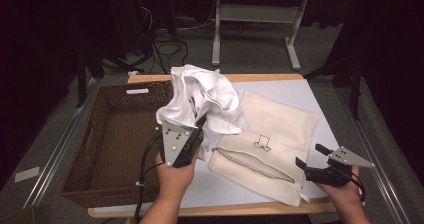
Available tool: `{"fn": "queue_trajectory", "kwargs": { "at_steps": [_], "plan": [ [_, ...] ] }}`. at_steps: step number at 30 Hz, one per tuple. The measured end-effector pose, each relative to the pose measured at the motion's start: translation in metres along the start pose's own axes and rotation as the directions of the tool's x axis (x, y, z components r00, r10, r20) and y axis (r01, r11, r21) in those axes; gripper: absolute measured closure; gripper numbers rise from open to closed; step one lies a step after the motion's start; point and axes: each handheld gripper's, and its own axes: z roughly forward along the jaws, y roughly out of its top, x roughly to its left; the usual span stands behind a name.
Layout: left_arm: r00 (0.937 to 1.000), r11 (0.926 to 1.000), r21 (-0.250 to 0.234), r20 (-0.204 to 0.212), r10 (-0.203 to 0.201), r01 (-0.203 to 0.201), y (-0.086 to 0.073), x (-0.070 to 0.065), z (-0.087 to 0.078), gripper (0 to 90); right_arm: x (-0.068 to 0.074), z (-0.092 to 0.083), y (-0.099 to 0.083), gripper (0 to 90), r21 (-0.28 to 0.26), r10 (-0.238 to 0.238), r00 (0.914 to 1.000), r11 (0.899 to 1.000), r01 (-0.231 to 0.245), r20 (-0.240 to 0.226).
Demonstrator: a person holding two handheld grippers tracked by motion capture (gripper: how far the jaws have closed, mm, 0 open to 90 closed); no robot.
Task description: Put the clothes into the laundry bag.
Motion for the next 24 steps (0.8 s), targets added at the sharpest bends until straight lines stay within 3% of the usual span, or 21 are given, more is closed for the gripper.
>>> {"fn": "queue_trajectory", "kwargs": {
  "at_steps": [5, 11, 15, 20, 24],
  "plan": [
    [0.9992, 1.0, 0.006, 0.039, -0.006, 0.006, -0.006, -0.015, 0.005, 76.9, 0.0, -0.001, 0.0, 9.2, 0.003, 0.0, 1.0, 1.0, 0.0, 0.001],
    [0.9937, 0.9998, 0.018, 0.112, -0.003, 0.001, -0.023, -0.037, 0.002, 76.8, 0.001, 0.0, 0.001, 9.3, 0.003, -0.009, 0.9999, 1.0, 0.009, -0.006],
    [0.9914, 0.9994, 0.033, 0.131, -0.011, 0.007, -0.034, -0.04, -0.003, 76.8, 0.002, 0.0, 0.001, 11.0, 0.012, -0.001, 1.0, 1.0, 0.001, -0.01],
    [0.9907, 0.9988, 0.046, 0.136, 0.009, -0.015, -0.056, -0.04, -0.016, 76.4, 0.006, 0.0, 0.002, 12.2, 0.016, -0.026, 0.9996, 1.0, 0.026, -0.008],
    [0.9906, 0.997, 0.077, 0.136, -0.017, 0.006, -0.073, -0.035, -0.025, 76.5, 0.012, 0.005, 0.005, 12.8, 0.024, -0.039, 0.9992, 0.999, 0.039, -0.006]
  ]
}}
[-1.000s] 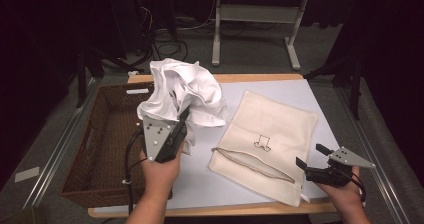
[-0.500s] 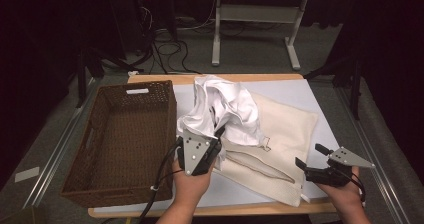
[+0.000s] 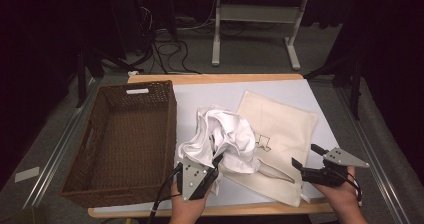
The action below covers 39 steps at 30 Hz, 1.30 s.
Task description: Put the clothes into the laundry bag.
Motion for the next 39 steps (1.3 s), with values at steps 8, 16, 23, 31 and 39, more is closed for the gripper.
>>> {"fn": "queue_trajectory", "kwargs": {
  "at_steps": [8, 16, 23, 31, 39],
  "plan": [
    [0.9996, 1.0, 0.002, 0.027, 0.006, -0.006, -0.012, 0.004, -0.014, 76.4, 0.007, 0.019, 0.037, 17.2, 0.011, -0.019, 0.9998, 1.0, 0.019, 0.002],
    [0.9995, 0.9998, -0.009, 0.024, -0.02, 0.02, -0.013, 0.01, -0.017, 76.3, 0.019, 0.025, 0.017, 17.8, 0.035, 0.025, 0.9992, 0.999, -0.024, -0.032],
    [0.9996, 0.9996, -0.002, 0.001, -0.027, 0.027, -0.015, 0.012, -0.015, 76.1, 0.035, 0.024, 0.011, 16.0, 0.059, -0.012, 0.9985, 0.998, 0.015, -0.054],
    [0.9994, 0.9994, 0.003, -0.003, -0.035, 0.035, -0.017, 0.013, -0.014, 76.1, 0.045, 0.033, 0.008, 18.3, 0.1, -0.07, 0.9914, 0.992, 0.081, -0.111],
    [0.9996, 0.9996, 0.002, 0.004, -0.027, 0.027, -0.016, 0.011, -0.013, 76.1, 0.052, 0.04, 0.003, 27.5, 0.156, -0.097, 0.9843, 0.98, 0.12, -0.147]
  ]
}}
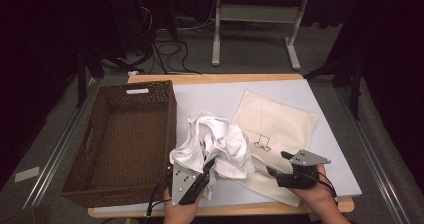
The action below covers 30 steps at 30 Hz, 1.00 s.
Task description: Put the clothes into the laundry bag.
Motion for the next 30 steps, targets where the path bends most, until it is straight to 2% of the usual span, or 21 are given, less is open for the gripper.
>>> {"fn": "queue_trajectory", "kwargs": {
  "at_steps": [3, 5, 6, 11, 13, 15, 19, 20, 21, 22, 23, 27, 30],
  "plan": [
    [1.0, 1.0, -0.003, -0.001, -0.003, 0.003, 0.0, 0.0, -0.001, 76.1, 0.002, 0.002, 0.0, 41.9, 0.007, -0.018, 0.9998, 1.0, 0.018, 0.002],
    [1.0, 1.0, -0.003, -0.002, -0.003, 0.003, 0.0, 0.0, -0.001, 76.0, 0.002, 0.003, 0.0, 45.4, 0.012, -0.02, 0.9998, 1.0, 0.02, 0.003],
    [1.0, 1.0, -0.004, -0.003, -0.005, 0.005, 0.0, 0.0, -0.001, 76.0, 0.001, 0.004, -0.001, 51.1, 0.021, -0.027, 0.9996, 0.999, 0.027, 0.003],
    [1.0, 1.0, -0.003, -0.005, -0.006, 0.006, 0.0, 0.0, -0.001, 76.0, 0.003, 0.006, -0.001, 55.0, 0.042, -0.029, 0.9994, 0.999, 0.03, -0.018],
    [1.0, 1.0, -0.003, -0.006, -0.004, 0.004, 0.0, 0.0, -0.001, 76.0, 0.006, 0.008, -0.002, 55.4, 0.057, -0.052, 0.9983, 0.997, 0.054, -0.025],
    [1.0, 1.0, -0.001, -0.005, -0.003, 0.003, 0.0, 0.0, -0.001, 76.0, 0.01, 0.009, -0.001, 60.1, 0.066, -0.08, 0.9967, 0.995, 0.081, -0.015],
    [1.0, 1.0, -0.001, -0.005, -0.002, 0.002, 0.0, 0.0, -0.001, 76.1, 0.007, 0.009, 0.001, 68.6, 0.061, -0.069, 0.9976, 0.996, 0.069, -0.012],
    [1.0, 1.0, -0.001, -0.006, -0.003, 0.003, 0.0, 0.0, -0.001, 76.0, 0.005, 0.009, 0.001, 75.1, 0.058, -0.06, 0.998, 0.996, 0.061, -0.018],
    [1.0, 1.0, -0.001, -0.006, -0.003, 0.003, 0.0, 0.0, -0.001, 76.1, 0.005, 0.009, 0.001, 75.1, 0.058, -0.06, 0.998, 0.996, 0.061, -0.018],
    [1.0, 1.0, -0.001, -0.007, -0.003, 0.003, 0.0, 0.0, -0.001, 76.0, 0.004, 0.008, 0.003, 82.1, 0.052, -0.059, 0.9981, 0.997, 0.06, -0.02],
    [1.0, 1.0, -0.001, -0.006, -0.004, 0.004, 0.0, 0.0, -0.001, 76.1, 0.004, 0.009, 0.004, 85.1, 0.05, -0.062, 0.9978, 0.997, 0.063, -0.022],
    [1.0, 1.0, 0.0, -0.001, -0.004, 0.004, 0.0, -0.002, -0.001, 76.1, 0.005, 0.011, 0.008, 87.7, 0.052, -0.063, 0.9978, 0.997, 0.064, -0.022],
    [1.0, 1.0, -0.004, 0.009, -0.002, 0.002, 0.0, -0.006, -0.002, 76.1, 0.003, 0.015, 0.019, 88.3, 0.03, -0.025, 0.9993, 0.999, 0.026, -0.026]
  ]
}}
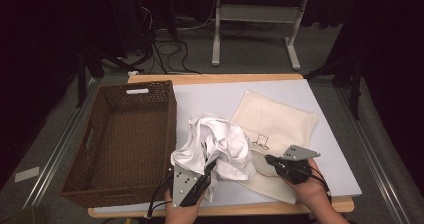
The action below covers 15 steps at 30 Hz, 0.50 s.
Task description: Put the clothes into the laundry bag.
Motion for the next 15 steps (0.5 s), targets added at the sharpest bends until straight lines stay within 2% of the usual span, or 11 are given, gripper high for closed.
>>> {"fn": "queue_trajectory", "kwargs": {
  "at_steps": [5, 8, 15],
  "plan": [
    [1.0, 1.0, -0.004, 0.007, -0.002, 0.002, 0.001, -0.004, -0.003, 76.0, -0.004, 0.003, 0.011, 88.3, -0.014, 0.031, 0.9994, 0.999, -0.031, 0.015],
    [0.9999, 1.0, -0.006, 0.016, 0.0, 0.0, 0.002, -0.008, -0.005, 76.0, -0.008, 0.002, 0.019, 88.4, -0.051, 0.068, 0.9975, 0.996, -0.067, 0.019],
    [0.9992, 0.9999, 0.005, 0.038, 0.011, -0.011, -0.001, -0.018, -0.001, 76.1, -0.008, -0.004, 0.016, 88.3, -0.093, 0.076, 0.9969, 0.993, -0.074, 0.022]
  ]
}}
